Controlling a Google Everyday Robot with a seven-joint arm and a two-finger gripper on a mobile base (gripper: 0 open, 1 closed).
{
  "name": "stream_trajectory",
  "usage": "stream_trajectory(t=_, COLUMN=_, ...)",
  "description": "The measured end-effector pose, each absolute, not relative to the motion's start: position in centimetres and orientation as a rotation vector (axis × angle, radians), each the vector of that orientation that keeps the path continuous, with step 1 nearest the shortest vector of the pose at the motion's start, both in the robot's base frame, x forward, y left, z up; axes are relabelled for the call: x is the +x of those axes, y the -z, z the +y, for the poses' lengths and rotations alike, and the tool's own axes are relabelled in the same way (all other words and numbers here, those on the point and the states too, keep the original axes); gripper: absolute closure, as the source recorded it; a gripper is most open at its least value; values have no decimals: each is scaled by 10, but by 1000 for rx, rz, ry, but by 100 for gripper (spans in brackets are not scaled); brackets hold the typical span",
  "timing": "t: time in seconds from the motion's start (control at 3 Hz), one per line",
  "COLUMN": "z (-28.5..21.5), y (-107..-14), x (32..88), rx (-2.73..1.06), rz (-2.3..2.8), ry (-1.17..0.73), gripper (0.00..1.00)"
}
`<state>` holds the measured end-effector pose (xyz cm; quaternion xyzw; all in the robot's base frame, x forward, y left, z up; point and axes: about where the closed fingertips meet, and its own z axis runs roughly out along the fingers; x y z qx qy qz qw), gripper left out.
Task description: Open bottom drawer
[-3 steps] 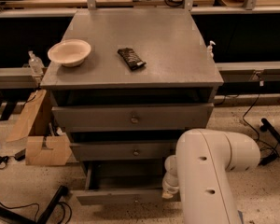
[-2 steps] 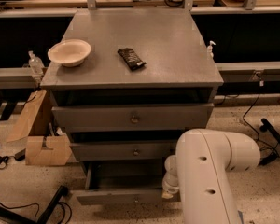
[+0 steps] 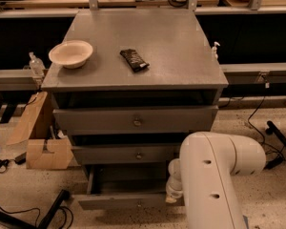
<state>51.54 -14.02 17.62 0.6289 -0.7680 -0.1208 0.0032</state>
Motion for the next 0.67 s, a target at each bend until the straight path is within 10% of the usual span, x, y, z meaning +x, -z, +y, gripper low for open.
stream_trajectory(t=0.67, z=-140, y=-176, x=515, rx=1971, rz=-2407, ry=380, gripper=0)
